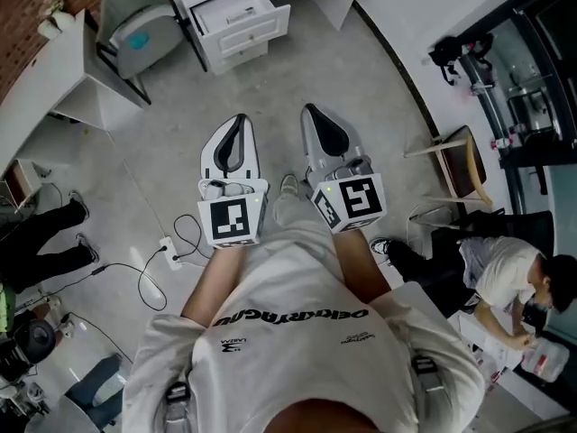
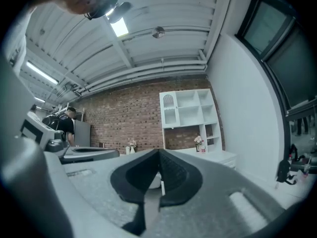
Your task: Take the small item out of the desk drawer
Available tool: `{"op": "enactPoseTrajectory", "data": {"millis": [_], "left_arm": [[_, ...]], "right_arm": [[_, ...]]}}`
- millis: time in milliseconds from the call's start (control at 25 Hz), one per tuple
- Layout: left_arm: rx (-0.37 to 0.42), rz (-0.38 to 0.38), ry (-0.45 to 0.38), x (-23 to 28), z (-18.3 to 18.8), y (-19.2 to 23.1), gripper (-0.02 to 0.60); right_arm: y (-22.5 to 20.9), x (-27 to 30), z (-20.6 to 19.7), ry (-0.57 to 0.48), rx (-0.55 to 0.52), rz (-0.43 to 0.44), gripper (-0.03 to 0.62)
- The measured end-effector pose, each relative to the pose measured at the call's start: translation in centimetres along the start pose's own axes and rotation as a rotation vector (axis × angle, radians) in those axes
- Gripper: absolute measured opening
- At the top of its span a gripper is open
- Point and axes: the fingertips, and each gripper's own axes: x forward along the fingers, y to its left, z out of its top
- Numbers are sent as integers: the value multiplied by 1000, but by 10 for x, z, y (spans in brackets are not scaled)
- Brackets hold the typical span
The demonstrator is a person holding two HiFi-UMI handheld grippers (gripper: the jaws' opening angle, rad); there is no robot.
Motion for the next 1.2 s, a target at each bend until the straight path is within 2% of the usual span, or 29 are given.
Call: {"op": "enactPoseTrajectory", "data": {"millis": [200, 400, 920, 1200], "left_arm": [[6, 24, 25, 97, -2, 19, -3], [5, 48, 57, 169, -13, 29, -3], [-10, 63, 151, 271, -65, 58, -3], [-8, 32, 174, 345, -91, 117, -3]], "right_arm": [[-58, 84, 7, 11, 12, 26, -3], [-98, 140, -4, 40, 33, 76, -3], [-151, 234, -51, 118, 79, 86, -3], [-163, 334, -68, 144, 57, 70, -3]]}}
